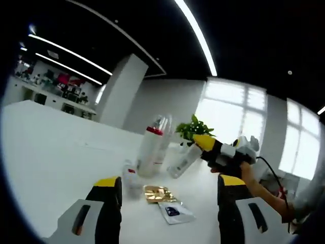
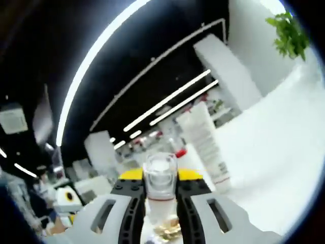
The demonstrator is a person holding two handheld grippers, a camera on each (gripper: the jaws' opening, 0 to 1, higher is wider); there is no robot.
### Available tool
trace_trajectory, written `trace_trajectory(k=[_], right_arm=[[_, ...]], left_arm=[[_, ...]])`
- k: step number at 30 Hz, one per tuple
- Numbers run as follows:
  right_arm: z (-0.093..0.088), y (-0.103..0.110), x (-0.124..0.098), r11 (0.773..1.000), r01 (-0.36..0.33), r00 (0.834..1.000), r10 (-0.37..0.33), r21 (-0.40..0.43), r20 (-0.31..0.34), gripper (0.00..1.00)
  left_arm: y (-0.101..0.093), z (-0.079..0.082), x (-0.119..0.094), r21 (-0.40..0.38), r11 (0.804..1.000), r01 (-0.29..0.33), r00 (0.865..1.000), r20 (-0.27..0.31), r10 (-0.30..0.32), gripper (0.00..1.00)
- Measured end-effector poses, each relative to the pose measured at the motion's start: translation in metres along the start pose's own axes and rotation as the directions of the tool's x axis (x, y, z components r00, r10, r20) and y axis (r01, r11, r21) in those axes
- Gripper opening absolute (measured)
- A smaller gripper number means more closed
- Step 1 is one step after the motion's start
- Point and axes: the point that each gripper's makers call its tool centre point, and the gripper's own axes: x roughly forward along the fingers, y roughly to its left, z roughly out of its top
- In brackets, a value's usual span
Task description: Arrange the skincare products in the storage area until every visible bottle or jar stands upright without overlapping.
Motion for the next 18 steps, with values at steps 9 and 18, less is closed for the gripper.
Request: trace_trajectory(k=[9, 18], right_arm=[[-0.01, -0.023, 0.006, 0.919, 0.128, 0.985, -0.162, -0.372, -0.061, 0.2], [-0.016, -0.034, 0.008, 0.874, 0.152, 0.973, -0.213, -0.462, -0.082, 0.2]], left_arm=[[0.012, 0.0, -0.003, 0.031, 0.996, -0.085, 0.996, -0.002, 0.085, 0.91], [0.011, -0.002, -0.002, 0.024, 0.997, -0.078, 0.997, -0.013, 0.078, 0.91]])
